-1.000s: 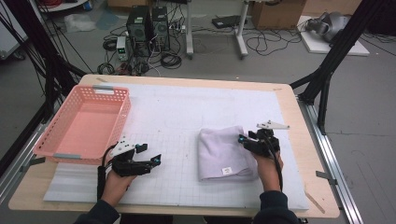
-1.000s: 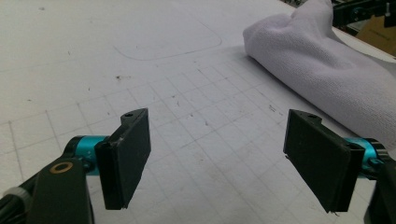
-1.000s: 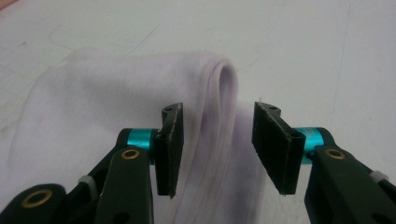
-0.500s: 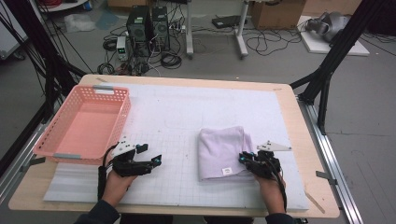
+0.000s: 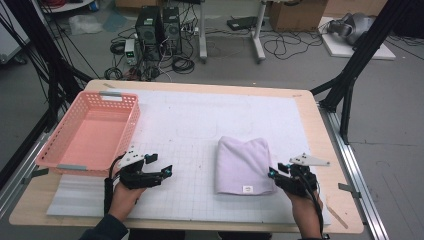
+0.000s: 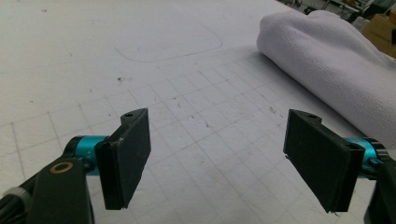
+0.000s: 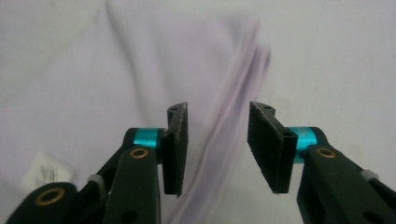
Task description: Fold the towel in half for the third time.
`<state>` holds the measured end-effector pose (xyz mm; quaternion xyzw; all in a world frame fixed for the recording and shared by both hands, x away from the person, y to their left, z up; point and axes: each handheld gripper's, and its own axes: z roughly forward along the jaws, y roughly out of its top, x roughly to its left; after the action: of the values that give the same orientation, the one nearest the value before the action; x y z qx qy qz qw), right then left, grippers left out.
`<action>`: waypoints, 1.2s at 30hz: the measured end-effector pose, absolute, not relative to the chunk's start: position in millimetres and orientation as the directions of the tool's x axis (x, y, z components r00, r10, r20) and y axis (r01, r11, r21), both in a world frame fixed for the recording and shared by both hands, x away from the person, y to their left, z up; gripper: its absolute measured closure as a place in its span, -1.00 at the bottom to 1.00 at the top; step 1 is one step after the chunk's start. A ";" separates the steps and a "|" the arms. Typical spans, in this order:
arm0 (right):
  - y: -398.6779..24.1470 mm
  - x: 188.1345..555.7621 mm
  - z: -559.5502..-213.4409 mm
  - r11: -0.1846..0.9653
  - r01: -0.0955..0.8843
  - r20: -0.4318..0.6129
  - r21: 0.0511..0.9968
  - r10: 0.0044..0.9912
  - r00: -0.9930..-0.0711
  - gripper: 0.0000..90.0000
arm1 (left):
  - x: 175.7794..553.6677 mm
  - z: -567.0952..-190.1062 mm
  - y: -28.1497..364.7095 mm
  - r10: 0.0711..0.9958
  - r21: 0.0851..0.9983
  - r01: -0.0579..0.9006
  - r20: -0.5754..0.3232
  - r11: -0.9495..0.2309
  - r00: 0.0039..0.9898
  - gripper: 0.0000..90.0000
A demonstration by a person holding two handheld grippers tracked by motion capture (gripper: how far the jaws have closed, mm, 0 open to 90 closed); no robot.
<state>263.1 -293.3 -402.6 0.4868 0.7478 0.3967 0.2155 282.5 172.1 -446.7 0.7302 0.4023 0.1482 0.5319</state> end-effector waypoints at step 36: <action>-215.1 354.1 -417.2 0.389 0.545 -0.062 0.743 0.851 -0.522 0.15 | 282.6 -445.9 172.6 0.740 0.897 0.430 -0.218 -0.105 0.636 -0.48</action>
<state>354.1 -215.1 -417.2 0.4346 0.8027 0.3417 0.2237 282.6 172.6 -445.9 0.7290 0.4011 0.1450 0.5354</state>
